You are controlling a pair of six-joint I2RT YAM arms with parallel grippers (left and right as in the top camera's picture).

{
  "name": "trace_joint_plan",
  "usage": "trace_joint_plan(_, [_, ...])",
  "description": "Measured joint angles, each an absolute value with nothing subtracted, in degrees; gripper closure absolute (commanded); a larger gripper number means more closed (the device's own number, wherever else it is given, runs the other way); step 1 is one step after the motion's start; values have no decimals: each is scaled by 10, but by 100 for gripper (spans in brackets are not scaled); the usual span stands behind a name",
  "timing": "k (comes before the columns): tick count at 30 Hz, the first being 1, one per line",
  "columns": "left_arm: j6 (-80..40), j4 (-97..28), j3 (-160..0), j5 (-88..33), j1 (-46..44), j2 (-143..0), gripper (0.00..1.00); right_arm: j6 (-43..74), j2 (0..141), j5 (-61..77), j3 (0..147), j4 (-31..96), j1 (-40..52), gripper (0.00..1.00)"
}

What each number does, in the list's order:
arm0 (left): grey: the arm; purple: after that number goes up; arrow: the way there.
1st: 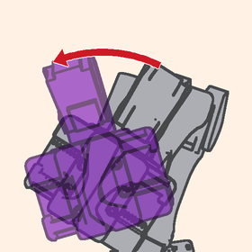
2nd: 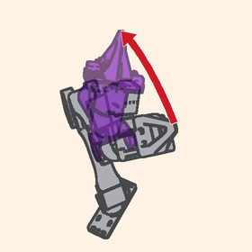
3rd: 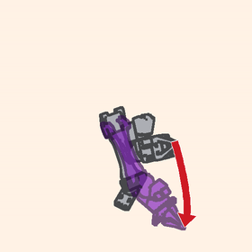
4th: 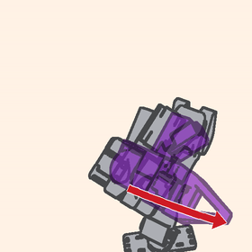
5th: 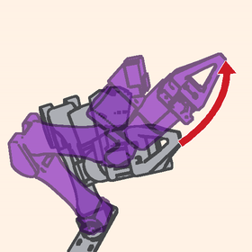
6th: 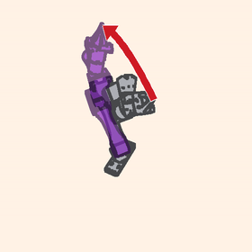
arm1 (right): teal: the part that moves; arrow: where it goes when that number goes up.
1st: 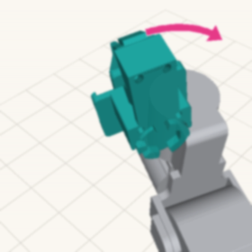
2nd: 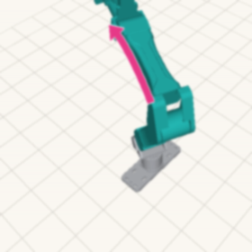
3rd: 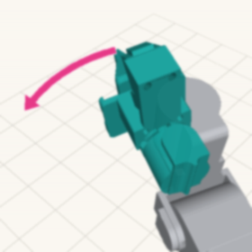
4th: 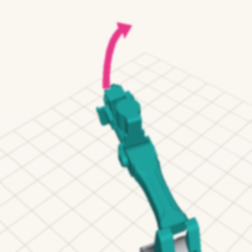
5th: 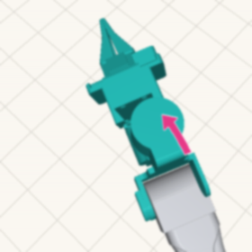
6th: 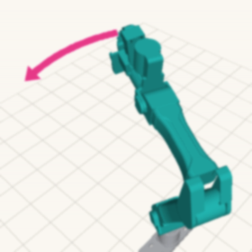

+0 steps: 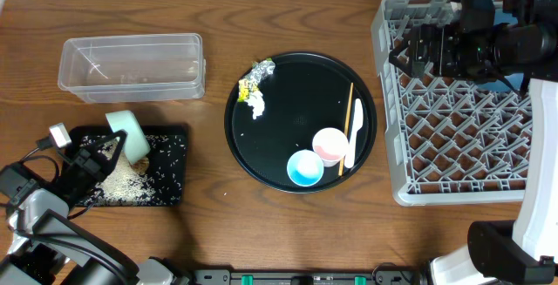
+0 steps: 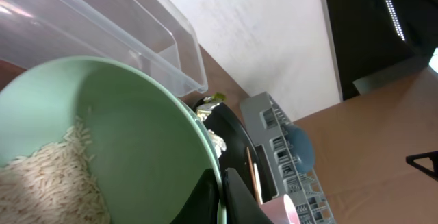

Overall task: Sort waste into correct bins and load items into the dishwasher rack
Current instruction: 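Hold the bowl inverted over the tray with the left gripper, shaking out rice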

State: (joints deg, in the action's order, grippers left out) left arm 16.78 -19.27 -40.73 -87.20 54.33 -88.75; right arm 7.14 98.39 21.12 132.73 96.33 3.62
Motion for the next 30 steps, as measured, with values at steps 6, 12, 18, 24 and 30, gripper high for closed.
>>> trace_joint_plan(6, [165, -193, -407, -880, 543, -888, 94, 71, 984, 211, 1327, 963, 36, 1])
trace_joint_plan(12, [141, -193, -407, -882, 543, -888, 94, 71, 984, 211, 1327, 963, 36, 1])
trace_joint_plan(18, [126, -175, -407, -882, 543, -888, 94, 71, 984, 211, 1327, 963, 36, 1])
trace_joint_plan(24, [119, -142, -407, -882, 543, -888, 94, 71, 984, 211, 1327, 963, 36, 1])
trace_joint_plan(30, [104, -139, -407, -879, 543, -888, 94, 71, 984, 211, 1327, 963, 36, 1])
